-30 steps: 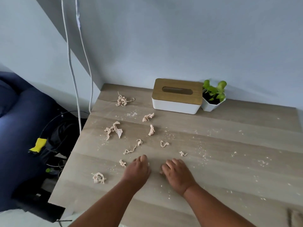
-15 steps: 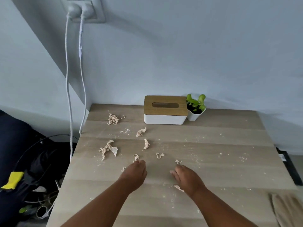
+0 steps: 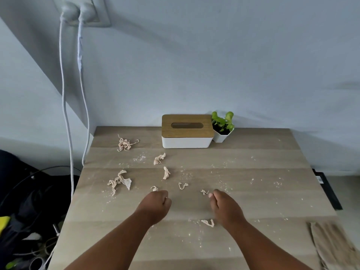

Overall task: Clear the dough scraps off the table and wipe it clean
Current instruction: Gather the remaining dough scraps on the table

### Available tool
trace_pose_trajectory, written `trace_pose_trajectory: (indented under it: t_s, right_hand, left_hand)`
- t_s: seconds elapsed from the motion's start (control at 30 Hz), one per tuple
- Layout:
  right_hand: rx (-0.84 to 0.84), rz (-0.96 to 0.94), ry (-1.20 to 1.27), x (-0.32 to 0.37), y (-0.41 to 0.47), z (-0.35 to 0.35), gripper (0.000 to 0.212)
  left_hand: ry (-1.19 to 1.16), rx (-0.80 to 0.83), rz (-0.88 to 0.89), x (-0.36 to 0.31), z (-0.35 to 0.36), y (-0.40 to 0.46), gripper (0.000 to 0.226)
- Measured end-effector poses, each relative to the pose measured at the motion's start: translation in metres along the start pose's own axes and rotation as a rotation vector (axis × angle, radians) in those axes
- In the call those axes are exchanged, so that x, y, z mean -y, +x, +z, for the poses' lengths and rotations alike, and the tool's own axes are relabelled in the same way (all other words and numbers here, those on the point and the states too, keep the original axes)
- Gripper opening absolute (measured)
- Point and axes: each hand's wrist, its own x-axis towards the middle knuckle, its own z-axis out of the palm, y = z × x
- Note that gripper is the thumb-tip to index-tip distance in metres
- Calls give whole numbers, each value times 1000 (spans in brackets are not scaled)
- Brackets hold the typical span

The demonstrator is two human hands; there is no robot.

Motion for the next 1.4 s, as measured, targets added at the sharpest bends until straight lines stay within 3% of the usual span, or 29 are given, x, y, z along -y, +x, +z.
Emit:
trace_pose_trajectory:
  t_s: [0.13,0.5,0.73,0.83,0.9,1.07,1.27,1.4]
  right_hand:
    - [53,-5,90,-4,9,-2,9]
    - [154,-142,43,-16,40,-4,53]
    - [127,-253,-73,-25,47,3,25]
    - [156,-335,-206,-33,48,8,52]
    - [161,-394,-314,-35,48,11,58]
    - [16,-568,-423,-30,51,19,25]
    - [-16,-561,-417,-19,54,14,32]
    - [52,-474,-344,-16,56,8,23]
  left_hand:
    - [-41,-5,-70,-7,8,6,27]
    - [-59,-31,-126,-23,24,44,13]
    - [65,-108,-111,-33,38,55,29]
    - [161,-108,-112,-35,46,58,45]
    - [212,-105,-124,-37,50,60,49]
    - [297,-68,-126,-44,55,66,35]
    - [451,-125,20,-52,53,60,27]
    - [300,-71,-21,-46,53,59,23]
